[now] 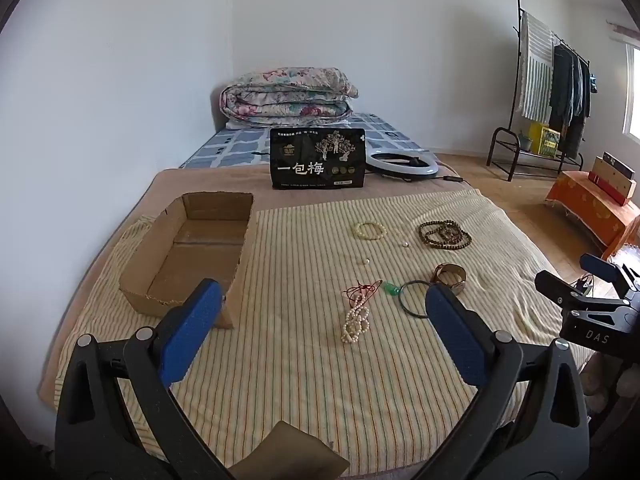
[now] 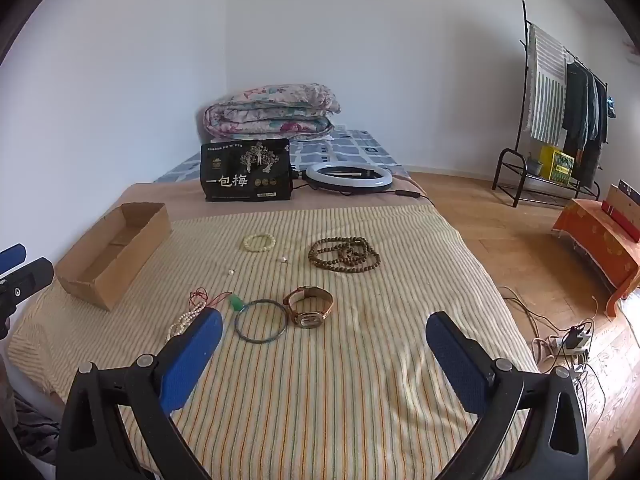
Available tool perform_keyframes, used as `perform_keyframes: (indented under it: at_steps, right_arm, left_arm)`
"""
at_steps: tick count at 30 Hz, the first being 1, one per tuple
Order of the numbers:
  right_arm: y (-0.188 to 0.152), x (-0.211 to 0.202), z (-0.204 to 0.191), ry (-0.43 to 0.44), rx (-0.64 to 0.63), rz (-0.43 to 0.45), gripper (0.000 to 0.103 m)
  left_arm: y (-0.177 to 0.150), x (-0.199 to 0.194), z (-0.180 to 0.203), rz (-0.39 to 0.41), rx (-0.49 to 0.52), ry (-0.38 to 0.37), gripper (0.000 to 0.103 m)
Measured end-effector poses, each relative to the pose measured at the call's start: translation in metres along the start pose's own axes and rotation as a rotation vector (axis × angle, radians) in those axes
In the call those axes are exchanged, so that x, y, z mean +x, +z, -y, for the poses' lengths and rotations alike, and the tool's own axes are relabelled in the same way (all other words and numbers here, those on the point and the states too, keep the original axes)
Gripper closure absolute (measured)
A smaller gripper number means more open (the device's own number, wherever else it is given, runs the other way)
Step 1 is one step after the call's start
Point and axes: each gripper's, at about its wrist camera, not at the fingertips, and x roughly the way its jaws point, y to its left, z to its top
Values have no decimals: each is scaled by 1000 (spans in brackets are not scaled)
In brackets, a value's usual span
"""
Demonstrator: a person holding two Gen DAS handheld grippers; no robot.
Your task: Organize jewelry
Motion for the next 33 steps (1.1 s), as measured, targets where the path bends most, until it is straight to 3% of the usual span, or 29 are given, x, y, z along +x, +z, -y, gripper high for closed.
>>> perform_keyframes:
  at_steps: [3,8,33]
  right_arm:
    - [0,1,0,4,2,3,0]
    - [-1,2,0,3,2,0,0]
    - [-1,4,1,-3,10,-13,0]
  left_arm:
    - [8,5,-8,-12,-19,-7,0]
    - [-1,-5,-2,52,17,25,0]
    - [3,-6,0,48,20,27,0]
